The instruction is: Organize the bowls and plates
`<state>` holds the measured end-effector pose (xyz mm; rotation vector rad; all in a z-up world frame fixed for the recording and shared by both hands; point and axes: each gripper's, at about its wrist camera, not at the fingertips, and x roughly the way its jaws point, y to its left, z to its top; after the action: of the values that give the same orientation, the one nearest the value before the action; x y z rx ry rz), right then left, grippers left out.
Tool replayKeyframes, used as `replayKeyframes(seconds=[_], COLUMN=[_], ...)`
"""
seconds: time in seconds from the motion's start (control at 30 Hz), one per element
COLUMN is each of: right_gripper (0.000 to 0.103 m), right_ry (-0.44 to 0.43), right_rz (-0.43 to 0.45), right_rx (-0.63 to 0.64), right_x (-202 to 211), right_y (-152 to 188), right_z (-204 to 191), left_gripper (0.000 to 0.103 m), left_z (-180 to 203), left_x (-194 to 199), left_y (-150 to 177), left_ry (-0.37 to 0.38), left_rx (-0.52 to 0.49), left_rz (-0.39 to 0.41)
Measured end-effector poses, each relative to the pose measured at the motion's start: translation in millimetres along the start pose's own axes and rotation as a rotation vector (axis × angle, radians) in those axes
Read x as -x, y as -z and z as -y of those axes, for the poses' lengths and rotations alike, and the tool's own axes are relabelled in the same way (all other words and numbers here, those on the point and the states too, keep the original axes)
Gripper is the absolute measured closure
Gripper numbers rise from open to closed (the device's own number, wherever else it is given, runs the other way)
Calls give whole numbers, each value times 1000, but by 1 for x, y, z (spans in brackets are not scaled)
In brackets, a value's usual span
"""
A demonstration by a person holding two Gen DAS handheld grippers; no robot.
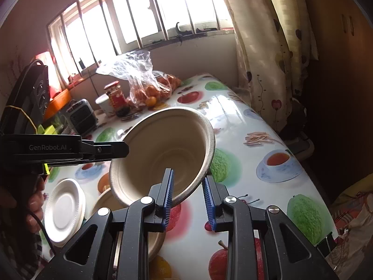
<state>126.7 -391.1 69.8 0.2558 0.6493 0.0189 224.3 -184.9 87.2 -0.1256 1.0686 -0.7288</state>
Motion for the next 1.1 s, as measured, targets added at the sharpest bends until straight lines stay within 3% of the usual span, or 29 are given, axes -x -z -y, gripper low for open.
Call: replayKeyframes(seconds=[0.5, 1.1], right_gripper=[79, 78], right_ry=[-34, -54], right_rz=[10, -38], right_rx=[11, 20], right_x=[14, 10], right_y=[18, 45], right_z=[-28, -48], left_gripper=[76, 76], left_z=[-17, -41], left_x=[27, 33], left_y=[25, 53], left_ry=[-1, -5], left_rx=[19, 70], left_rz=[22, 9])
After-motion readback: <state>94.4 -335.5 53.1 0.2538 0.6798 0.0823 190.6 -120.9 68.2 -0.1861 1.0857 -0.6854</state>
